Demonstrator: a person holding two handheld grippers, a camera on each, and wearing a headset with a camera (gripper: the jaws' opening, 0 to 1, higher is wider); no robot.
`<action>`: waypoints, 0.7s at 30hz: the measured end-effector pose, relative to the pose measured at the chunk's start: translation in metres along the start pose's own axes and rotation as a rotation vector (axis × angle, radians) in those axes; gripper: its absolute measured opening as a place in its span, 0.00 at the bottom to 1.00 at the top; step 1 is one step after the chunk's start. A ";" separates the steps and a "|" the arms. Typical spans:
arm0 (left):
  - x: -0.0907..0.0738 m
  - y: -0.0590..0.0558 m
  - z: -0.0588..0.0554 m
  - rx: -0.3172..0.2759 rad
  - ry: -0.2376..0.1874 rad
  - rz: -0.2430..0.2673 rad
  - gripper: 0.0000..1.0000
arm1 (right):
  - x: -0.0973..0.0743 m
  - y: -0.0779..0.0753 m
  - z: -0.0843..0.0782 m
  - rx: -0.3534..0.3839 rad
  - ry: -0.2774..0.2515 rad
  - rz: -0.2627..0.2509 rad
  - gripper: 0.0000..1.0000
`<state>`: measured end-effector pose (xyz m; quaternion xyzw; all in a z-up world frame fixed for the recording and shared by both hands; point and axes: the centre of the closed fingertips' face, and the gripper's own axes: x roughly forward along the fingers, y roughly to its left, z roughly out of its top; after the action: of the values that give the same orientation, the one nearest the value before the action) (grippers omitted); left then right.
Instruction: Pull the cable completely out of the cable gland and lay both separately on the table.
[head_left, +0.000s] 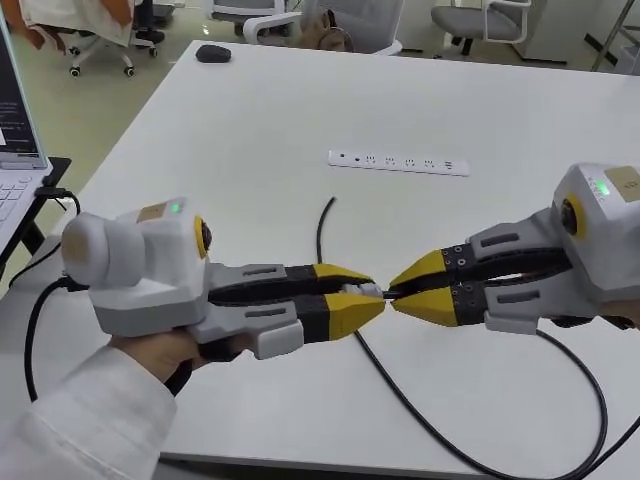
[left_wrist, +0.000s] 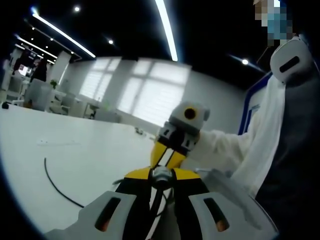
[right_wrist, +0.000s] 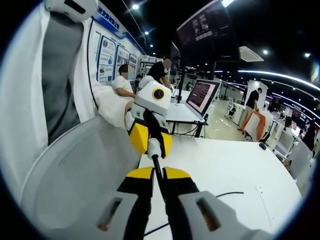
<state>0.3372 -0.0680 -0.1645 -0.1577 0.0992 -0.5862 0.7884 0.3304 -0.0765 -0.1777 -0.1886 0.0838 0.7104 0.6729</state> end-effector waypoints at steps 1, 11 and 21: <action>0.000 0.000 0.000 -0.001 -0.001 0.000 0.17 | -0.002 -0.001 -0.001 0.004 0.000 -0.005 0.05; 0.001 -0.002 0.000 -0.004 -0.001 -0.009 0.17 | -0.014 -0.002 -0.012 0.028 0.016 -0.038 0.05; 0.000 0.000 0.001 -0.007 -0.006 -0.006 0.17 | -0.027 -0.005 -0.021 0.056 0.020 -0.079 0.05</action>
<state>0.3376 -0.0679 -0.1638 -0.1624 0.0984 -0.5876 0.7865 0.3396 -0.1092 -0.1856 -0.1797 0.1029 0.6787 0.7047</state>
